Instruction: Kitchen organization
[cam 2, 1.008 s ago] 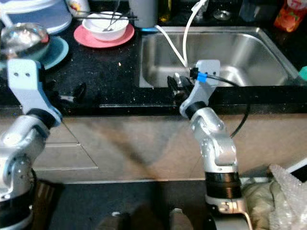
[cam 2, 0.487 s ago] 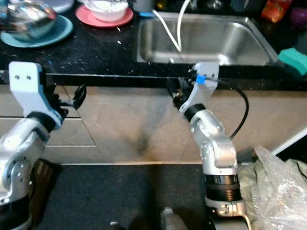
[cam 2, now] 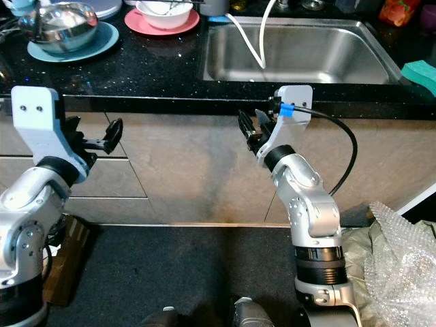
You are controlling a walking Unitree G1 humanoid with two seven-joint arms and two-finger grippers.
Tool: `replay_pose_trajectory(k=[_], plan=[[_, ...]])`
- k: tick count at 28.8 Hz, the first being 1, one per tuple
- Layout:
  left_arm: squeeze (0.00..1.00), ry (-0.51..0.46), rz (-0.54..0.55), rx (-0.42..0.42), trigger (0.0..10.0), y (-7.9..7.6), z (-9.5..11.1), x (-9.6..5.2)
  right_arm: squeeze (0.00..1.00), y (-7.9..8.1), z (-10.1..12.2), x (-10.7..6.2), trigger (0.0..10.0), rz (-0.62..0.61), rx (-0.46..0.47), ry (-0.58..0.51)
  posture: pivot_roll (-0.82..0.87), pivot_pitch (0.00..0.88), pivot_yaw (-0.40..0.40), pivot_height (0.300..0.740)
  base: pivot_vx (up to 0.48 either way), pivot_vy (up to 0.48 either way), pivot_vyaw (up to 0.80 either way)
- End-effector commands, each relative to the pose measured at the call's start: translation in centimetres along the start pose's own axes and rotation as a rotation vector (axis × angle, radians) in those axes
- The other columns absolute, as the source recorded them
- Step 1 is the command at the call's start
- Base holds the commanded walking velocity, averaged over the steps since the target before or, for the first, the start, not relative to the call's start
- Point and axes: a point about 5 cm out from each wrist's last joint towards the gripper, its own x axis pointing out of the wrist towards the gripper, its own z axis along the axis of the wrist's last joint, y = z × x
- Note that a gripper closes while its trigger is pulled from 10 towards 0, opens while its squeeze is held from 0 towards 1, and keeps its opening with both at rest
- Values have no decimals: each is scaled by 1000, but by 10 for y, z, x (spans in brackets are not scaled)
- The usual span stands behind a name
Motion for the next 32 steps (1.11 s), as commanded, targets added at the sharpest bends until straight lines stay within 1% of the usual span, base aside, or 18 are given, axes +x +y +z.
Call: replay_pose_trajectory(k=[1, 5, 6, 9, 10, 12, 13, 15, 17, 18, 19, 20, 21, 22, 23, 26, 29, 32], plan=[[0, 20, -41, 5, 10000, -4, -4, 0, 0, 2, -3, -2, 10000, 11, 4, 17, 53, 167, -54, 740, 0, 0, 0], [0, 43, -172, -9, 10000, -21, -13, -1, 0, 0, -18, -13, 10000, 46, -8, 73, 55, 169, -53, 740, 0, 0, 0], [0, 62, -259, -21, 10000, -30, -20, -8, 0, 1, -26, -21, 10000, 101, -8, 108, 52, 166, -40, 740, 0, 0, 0], [0, 131, -428, -37, 10000, -47, -37, -26, 0, 8, -43, -40, 10000, 241, -7, 209, 49, 161, -33, 740, 0, 0, 0], [0, 131, -428, -37, 10000, -47, -37, -26, 0, 8, -43, -40, 10000, 241, -7, 209, 49, 161, -33, 740, 0, 0, 0], [0, 189, -495, -43, 10000, -54, -47, -36, 0, 12, -53, -49, 10000, 319, -13, 283, 48, 158, -32, 740, 0, 0, 0], [0, 226, -504, -14, 10000, -55, -55, -39, 0, 13, -60, -54, 10000, 349, -31, 334, 47, 156, -32, 740, 0, 0, 0], [0, 266, -481, 7, 10000, -54, -63, -40, 0, 13, -66, -57, 10000, 360, -56, 373, 44, 154, -30, 740, 0, 0, 0], [0, 287, -380, 30, 10000, -46, -73, -36, 0, 9, -74, -57, 10000, 323, -95, 408, 44, 154, -31, 740, 0, 0, 0], [0, 293, -293, 32, 10000, -37, -77, -32, 0, 5, -76, -54, 10000, 271, -97, 411, 42, 152, -32, 740, 0, 0, 0], [0, 293, -293, 32, 10000, -37, -77, -32, 0, 5, -76, -54, 10000, 271, -97, 411, 42, 152, -32, 740, 0, 0, 0], [0, 299, -193, 37, 10000, -26, -80, -28, 0, -2, -82, -52, 10000, 184, -91, 422, 42, 152, -33, 740, 0, 0, 0], [0, 299, -193, 37, 10000, -26, -80, -28, 0, -2, -82, -52, 10000, 184, -91, 422, 42, 152, -33, 740, 0, 0, 0], [0, 299, -116, 41, 10000, -16, -82, -26, 0, -8, -89, -51, 10000, 108, -98, 439, 44, 152, -34, 740, 0, 0, 0], [0, 299, -116, 41, 10000, -16, -82, -26, 0, -8, -89, -51, 10000, 108, -98, 439, 44, 152, -34, 740, 0, 0, 0], [0, 296, -6, 43, 10000, 2, -85, -27, 0, -17, -99, -53, 10000, 3, -111, 464, 42, 149, -35, 740, 0, -436, 0], [0, 278, 24, 89, 10000, 7, -82, -29, 0, -17, -96, -52, 10000, -6, -115, 450, 42, 146, -35, 740, 0, -480, 0], [0, 235, 78, 75, 10000, 13, -77, -29, 0, -16, -91, -50, 10000, -10, -114, 422, 43, 142, -35, 740, 0, 0, 0]])
